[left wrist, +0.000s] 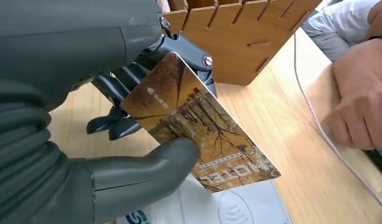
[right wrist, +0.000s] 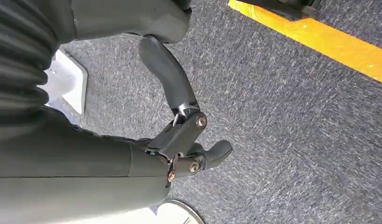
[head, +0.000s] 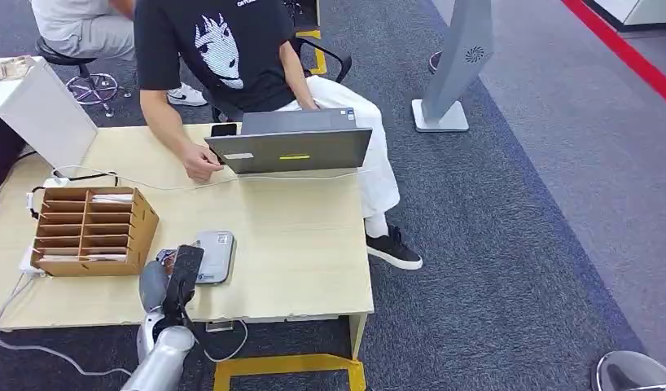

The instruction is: Pass the card to the sensor for recognition and then transmit it.

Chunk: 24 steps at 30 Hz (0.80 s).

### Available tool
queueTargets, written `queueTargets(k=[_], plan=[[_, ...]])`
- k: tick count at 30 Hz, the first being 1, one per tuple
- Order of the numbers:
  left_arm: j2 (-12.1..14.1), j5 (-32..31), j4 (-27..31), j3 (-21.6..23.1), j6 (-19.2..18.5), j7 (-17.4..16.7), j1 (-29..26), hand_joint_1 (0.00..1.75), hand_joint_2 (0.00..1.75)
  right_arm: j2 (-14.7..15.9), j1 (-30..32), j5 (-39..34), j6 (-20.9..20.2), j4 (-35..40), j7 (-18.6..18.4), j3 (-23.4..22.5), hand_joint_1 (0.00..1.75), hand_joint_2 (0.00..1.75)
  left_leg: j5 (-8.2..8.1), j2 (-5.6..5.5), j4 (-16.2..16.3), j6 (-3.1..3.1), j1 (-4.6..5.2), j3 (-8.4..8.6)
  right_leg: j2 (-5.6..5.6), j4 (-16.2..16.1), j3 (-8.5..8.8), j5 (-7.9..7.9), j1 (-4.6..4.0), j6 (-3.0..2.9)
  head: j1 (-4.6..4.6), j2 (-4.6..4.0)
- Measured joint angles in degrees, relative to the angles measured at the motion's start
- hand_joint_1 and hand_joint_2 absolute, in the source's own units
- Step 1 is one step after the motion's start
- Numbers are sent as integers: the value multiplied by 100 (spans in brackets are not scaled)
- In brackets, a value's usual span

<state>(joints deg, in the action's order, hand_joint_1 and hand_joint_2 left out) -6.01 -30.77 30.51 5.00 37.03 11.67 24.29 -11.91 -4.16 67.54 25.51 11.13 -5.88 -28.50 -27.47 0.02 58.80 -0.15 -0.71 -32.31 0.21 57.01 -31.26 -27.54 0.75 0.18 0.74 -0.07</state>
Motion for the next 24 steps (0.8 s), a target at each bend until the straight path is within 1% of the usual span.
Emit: queueTargets(k=[3,7,9,11,13,15,18,21,24], plan=[[31,22,-20,-70,11,96,14,175,175,0,-1,-44,0,0,7,-11,0,175,1,0,0,-2,0,1,1,1,-1,1,0,-1,0,0],[66,31,26,-142,155,424,26,175,175,0,0,-24,0,0,9,-13,0,175,3,0,0,-3,-1,1,1,2,-3,1,-1,-1,0,0],[74,-113,183,-164,208,489,26,175,175,0,2,-9,0,0,9,-13,0,175,6,0,0,-3,-1,-2,1,2,-6,2,-1,-2,-2,0],[101,-243,499,-177,236,568,42,175,175,0,2,7,-13,0,9,-15,0,175,6,0,0,-3,-1,-4,0,2,-7,2,-1,-2,0,0],[151,-410,860,-177,264,543,107,175,175,0,2,48,-35,0,9,-13,0,175,6,0,0,-3,-1,-5,0,3,-7,5,-1,-6,0,0],[217,-608,1188,-177,271,415,187,175,175,0,2,57,-50,0,9,-13,0,175,6,1,0,-3,-1,-5,1,3,-8,5,-2,-6,-2,0],[409,-841,1700,-201,258,223,374,175,175,0,2,61,-57,0,7,-15,0,175,8,0,0,-6,-3,-6,1,4,-8,5,-2,-7,0,0],[605,-1001,1984,-273,271,96,576,175,175,0,2,61,-72,0,4,-15,0,175,9,1,0,-7,-3,-4,2,5,-10,6,-3,-8,-2,0],[737,-1029,2142,-310,271,61,656,175,175,0,2,61,-74,0,4,-15,0,175,11,-1,0,-10,-3,-5,0,5,-9,6,-3,-8,0,0]])
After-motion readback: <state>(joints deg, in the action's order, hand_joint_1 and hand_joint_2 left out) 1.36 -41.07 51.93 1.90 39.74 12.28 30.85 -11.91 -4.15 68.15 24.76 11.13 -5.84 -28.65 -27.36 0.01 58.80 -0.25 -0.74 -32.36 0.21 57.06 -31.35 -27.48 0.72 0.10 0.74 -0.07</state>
